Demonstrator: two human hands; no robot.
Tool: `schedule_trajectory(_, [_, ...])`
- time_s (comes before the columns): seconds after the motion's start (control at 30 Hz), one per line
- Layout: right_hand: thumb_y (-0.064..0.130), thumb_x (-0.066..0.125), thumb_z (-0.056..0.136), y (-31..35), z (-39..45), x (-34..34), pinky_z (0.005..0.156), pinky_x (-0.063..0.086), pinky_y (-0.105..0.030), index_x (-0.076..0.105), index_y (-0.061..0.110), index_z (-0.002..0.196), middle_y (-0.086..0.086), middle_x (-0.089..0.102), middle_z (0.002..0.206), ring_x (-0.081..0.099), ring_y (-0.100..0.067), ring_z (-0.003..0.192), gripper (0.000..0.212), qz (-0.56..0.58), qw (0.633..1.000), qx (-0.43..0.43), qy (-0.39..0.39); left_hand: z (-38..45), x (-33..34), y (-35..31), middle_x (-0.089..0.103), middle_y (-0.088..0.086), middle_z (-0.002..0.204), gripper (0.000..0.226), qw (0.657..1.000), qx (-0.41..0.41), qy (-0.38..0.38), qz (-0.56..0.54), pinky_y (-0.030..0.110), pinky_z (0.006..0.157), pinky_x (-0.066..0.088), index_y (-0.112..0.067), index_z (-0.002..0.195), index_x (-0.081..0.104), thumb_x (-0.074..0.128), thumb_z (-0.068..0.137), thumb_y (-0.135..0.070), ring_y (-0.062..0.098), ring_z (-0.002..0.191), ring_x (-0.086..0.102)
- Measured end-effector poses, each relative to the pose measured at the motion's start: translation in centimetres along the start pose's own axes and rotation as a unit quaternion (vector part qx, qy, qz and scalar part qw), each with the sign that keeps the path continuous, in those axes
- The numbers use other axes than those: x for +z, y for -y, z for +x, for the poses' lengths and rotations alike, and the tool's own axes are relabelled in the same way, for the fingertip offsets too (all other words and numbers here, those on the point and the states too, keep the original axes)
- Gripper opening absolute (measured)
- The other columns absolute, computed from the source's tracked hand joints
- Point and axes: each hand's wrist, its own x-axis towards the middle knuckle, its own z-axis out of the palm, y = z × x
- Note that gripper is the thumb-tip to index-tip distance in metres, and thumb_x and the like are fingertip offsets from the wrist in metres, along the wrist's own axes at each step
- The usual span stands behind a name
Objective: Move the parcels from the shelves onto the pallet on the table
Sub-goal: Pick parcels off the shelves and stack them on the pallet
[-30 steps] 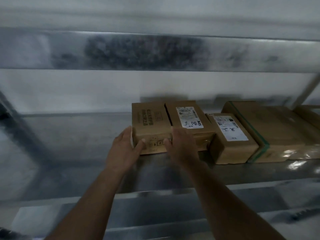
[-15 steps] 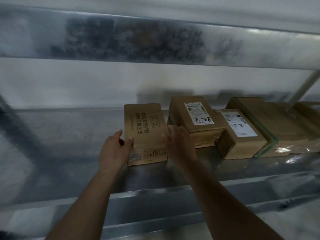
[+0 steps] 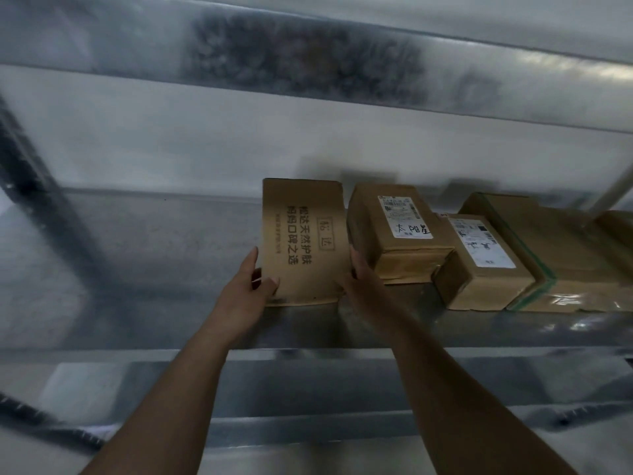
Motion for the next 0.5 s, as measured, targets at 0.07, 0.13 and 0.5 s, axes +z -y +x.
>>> schedule_trajectory(0.07, [-0.003, 0.045, 0.091, -0.3, -0.7, -0.1, 0.072, 0.051, -0.015, 0.051, 0.012, 0.116, 0.0, 0.063, 0.105, 0.062, -0.007, 0.097, 0.03, 0.007, 1.0, -0.029, 0.008, -1.1, 0.3, 0.0, 0.049, -0.004, 0.137, 0.067, 1.0, 0.013, 0.004, -0.001, 0.043, 0.108, 0.034, -0.037, 0.148, 0.014, 0.05, 0.096, -0.017, 0.019, 0.125, 0.047])
schedule_trajectory(0.13, [-0.009, 0.044, 0.089, -0.5, -1.6, -0.2, 0.075, 0.051, -0.015, 0.05, 0.012, 0.12, 0.001, 0.062, 0.109, 0.061, -0.005, 0.102, 0.038, 0.012, 0.999, -0.046, 0.015, -2.2, 0.6, 0.2, 0.05, -0.006, 0.136, 0.069, 1.0, 0.023, 0.001, -0.003, 0.045, 0.108, 0.035, -0.043, 0.145, 0.019, 0.052, 0.093, -0.011, 0.017, 0.125, 0.046])
schedule_trajectory(0.5, [-0.004, 0.043, 0.09, -1.2, -9.8, -2.8, 0.075, 0.044, -0.003, 0.026, 0.031, 0.144, 0.016, 0.054, 0.121, 0.053, 0.018, 0.099, 0.067, 0.031, 0.997, -0.071, 0.02, -10.2, 2.8, 0.2, 0.055, -0.014, 0.13, 0.074, 0.996, 0.089, -0.031, 0.001, 0.035, 0.098, 0.044, -0.049, 0.142, 0.024, 0.057, 0.089, -0.009, 0.008, 0.12, 0.051])
